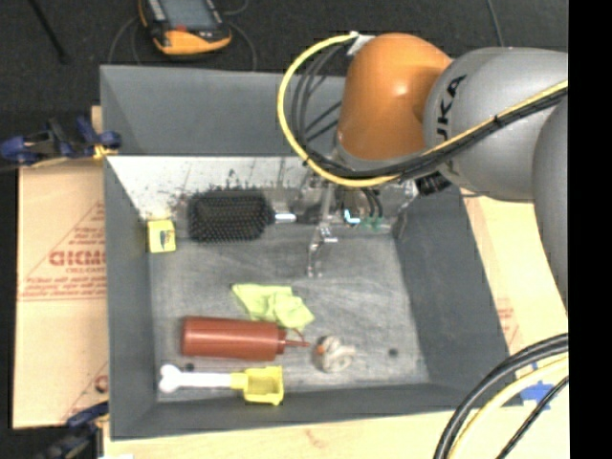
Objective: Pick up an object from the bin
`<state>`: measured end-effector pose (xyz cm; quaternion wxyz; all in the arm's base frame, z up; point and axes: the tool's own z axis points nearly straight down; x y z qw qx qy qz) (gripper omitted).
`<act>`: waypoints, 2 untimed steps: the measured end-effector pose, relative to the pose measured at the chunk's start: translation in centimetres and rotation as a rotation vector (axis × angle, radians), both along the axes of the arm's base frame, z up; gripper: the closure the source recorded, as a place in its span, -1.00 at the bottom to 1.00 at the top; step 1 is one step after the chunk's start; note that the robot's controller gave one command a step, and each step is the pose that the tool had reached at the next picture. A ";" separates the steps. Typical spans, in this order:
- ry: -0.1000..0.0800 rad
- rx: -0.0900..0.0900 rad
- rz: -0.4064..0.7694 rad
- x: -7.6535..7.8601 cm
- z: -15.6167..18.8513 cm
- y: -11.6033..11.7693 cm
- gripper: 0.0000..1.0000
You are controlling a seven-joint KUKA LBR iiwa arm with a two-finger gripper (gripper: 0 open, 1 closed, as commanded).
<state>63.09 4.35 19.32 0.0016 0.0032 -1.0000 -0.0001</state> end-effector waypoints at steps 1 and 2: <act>-0.008 0.000 -0.001 0.2 0.5 0.0 -1.00; -0.010 0.000 0.061 -5.6 -6.9 3.7 -1.00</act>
Offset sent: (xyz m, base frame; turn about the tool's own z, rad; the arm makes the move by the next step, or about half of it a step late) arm -0.0980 0.0661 -0.1232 -0.1059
